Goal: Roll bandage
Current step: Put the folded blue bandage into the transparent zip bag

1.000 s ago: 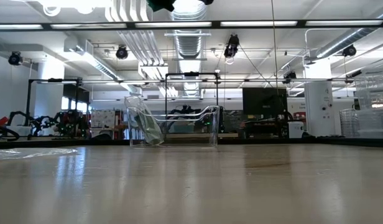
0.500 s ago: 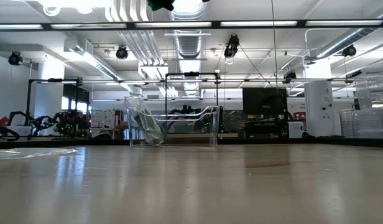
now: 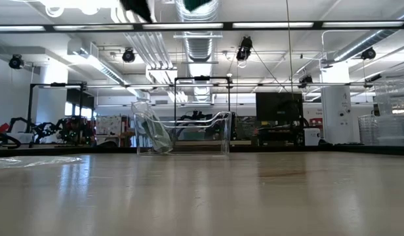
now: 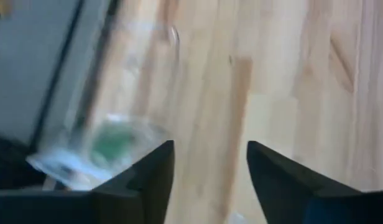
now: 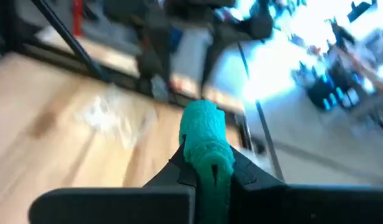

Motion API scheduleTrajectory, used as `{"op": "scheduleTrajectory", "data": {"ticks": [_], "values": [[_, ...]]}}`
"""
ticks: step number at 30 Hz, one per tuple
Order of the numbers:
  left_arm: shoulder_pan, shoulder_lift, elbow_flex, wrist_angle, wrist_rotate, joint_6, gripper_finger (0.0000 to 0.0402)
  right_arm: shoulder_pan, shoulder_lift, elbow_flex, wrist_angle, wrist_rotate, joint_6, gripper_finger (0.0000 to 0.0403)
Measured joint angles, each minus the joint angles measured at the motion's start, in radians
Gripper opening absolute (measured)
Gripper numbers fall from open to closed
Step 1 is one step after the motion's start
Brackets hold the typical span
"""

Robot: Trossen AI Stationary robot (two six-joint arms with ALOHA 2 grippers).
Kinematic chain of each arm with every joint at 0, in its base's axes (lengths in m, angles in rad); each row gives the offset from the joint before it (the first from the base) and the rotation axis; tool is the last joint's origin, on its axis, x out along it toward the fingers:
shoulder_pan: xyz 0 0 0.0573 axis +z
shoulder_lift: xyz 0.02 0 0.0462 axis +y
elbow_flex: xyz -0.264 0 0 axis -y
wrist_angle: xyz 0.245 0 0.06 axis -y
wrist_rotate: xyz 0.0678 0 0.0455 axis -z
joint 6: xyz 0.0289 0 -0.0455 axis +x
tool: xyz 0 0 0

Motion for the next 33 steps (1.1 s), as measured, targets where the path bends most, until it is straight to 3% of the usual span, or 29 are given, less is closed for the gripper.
{"op": "scheduleTrajectory", "data": {"ticks": [3, 8, 11, 22, 27, 33], "values": [[-0.042, -0.023, -0.082, -0.026, 0.001, -0.128, 0.0220, 0.025, -0.038, -0.053, -0.006, 0.108, 0.043, 0.0014], [-0.146, -0.040, -0.236, -0.074, 0.067, -0.345, 0.0260, 0.089, -0.099, -0.150, -0.005, 0.160, 0.184, 0.0014], [-0.233, -0.040, -0.334, -0.067, 0.127, -0.388, 0.0266, 0.180, -0.116, -0.212, -0.002, 0.334, 0.254, 0.0014], [-0.488, 0.025, -0.589, -0.057, 0.193, -0.602, 0.0226, 0.614, -0.007, -0.330, 0.007, 0.744, 0.742, 0.0014], [-0.546, 0.055, -0.655, 0.005, 0.300, -0.622, 0.0200, 0.733, 0.117, -0.289, 0.015, 0.817, 0.891, 0.0014], [-0.625, 0.127, -0.681, 0.017, 0.234, -0.630, 0.0176, 0.809, 0.278, -0.191, 0.016, 0.818, 0.965, 0.0014]]}}
